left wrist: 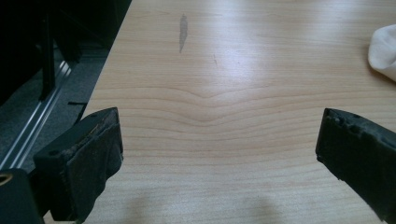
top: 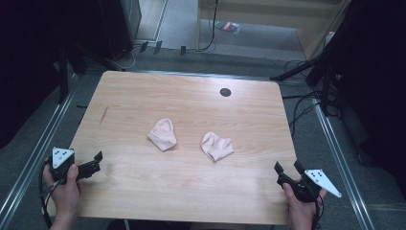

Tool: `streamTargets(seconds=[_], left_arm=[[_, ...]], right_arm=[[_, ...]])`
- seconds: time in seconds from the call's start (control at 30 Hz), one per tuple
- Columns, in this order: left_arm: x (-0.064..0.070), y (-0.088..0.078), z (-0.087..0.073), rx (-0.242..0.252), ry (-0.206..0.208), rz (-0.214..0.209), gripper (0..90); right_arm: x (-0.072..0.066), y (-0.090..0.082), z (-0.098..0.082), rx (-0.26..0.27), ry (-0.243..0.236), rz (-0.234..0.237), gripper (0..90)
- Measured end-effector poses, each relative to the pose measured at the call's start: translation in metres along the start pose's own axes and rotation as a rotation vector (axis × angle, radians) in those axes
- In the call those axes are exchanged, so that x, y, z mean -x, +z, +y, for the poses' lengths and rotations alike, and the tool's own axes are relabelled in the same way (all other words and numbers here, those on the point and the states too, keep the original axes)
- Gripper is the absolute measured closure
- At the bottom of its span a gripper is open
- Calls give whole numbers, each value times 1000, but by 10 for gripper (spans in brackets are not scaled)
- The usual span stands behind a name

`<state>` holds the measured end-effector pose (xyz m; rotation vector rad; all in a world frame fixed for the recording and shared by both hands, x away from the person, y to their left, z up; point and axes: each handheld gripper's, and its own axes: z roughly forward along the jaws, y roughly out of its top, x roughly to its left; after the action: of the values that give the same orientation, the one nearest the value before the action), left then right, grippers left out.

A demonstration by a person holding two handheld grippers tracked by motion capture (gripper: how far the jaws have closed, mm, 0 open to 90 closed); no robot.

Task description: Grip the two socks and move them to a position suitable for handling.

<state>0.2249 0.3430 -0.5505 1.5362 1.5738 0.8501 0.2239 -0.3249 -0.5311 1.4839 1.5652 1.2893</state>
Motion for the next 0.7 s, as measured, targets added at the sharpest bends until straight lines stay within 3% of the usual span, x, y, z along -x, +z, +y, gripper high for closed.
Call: streamTargets(seconds=[0.1,0.23,0.3,0.37,0.5,0.53,0.7], left_arm=[[0,0,0,-1,1,0,11],[0,0,0,-4,1,-2,11],[0,0,0,-5,-1,-1,11],[0,0,0,-2,1,-2,11],[0,0,0,-4,0,-2,11],[0,0,0,-6,1,-2,11],[1,0,0,-4,3,8,11]], right_arm=[[-1,-3,2,4,24,4,213],[-10,-7,9,7,-1,5,289],[-18,-10,15,18,-21,-6,305],[-26,-12,21,23,-9,7,311],[-47,-11,35,36,-43,41,349],[-47,-11,35,36,-43,41,349],[-69,-3,47,2,-83,45,394]])
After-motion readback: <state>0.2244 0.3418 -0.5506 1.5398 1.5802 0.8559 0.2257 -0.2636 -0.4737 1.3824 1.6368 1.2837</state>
